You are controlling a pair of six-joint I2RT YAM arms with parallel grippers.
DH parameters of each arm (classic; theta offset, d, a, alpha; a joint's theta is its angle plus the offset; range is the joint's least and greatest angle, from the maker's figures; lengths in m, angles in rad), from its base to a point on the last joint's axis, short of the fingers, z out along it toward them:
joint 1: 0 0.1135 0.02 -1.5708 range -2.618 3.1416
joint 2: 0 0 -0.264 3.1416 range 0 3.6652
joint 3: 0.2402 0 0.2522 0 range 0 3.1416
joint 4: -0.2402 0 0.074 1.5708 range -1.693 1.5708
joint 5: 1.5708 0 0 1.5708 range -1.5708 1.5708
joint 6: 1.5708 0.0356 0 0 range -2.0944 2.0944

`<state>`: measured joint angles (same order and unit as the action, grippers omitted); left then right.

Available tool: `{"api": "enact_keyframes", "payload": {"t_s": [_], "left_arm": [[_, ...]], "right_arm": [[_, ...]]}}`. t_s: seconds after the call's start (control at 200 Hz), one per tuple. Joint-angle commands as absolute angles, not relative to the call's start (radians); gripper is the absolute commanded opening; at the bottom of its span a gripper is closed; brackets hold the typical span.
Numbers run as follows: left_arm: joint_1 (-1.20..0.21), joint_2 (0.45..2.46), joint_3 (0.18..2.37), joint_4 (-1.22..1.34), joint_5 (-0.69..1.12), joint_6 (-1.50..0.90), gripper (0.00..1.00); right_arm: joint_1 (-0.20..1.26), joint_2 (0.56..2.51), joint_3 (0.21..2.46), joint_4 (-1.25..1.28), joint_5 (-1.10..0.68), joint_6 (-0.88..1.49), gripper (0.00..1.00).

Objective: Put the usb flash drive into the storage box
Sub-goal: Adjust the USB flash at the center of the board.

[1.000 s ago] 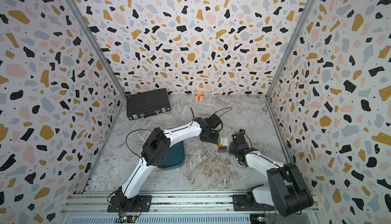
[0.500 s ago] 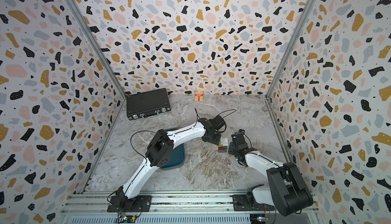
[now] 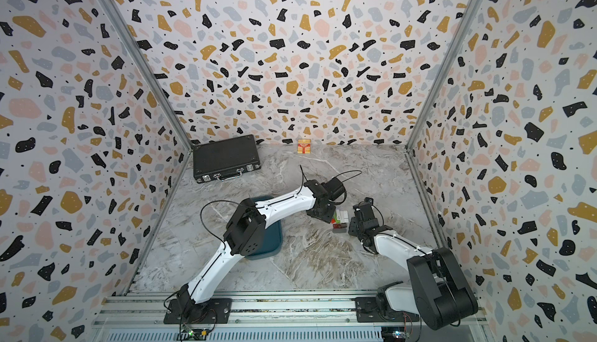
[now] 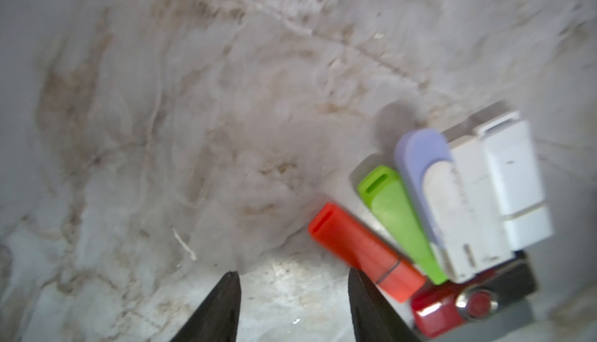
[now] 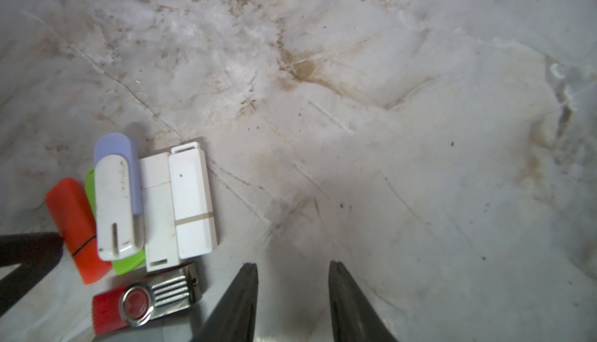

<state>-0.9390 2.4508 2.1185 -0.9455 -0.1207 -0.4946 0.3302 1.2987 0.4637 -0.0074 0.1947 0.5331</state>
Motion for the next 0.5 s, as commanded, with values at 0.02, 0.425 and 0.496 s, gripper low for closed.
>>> {"api": "enact_keyframes", "payload": {"t_s": [0.02, 0.425, 0.496], "left_arm": [[-0.932, 2.385, 2.003, -1.018, -0.185, -0.46, 0.58], [-0.919, 2.291, 1.997, -0.818, 0.047, -0.543, 0.63], [-0.919, 2.324, 2.031, -0.817, 0.036, -0.569, 0.63]], "right_arm": [[0.339, 1.307, 0.501, -0.031, 0.205, 0.523, 0.42], [0.348, 1.315, 0.509, -0.035, 0.214, 0.52, 0.41], [0.348, 1.317, 0.509, -0.035, 0.213, 0.518, 0.42]]}}
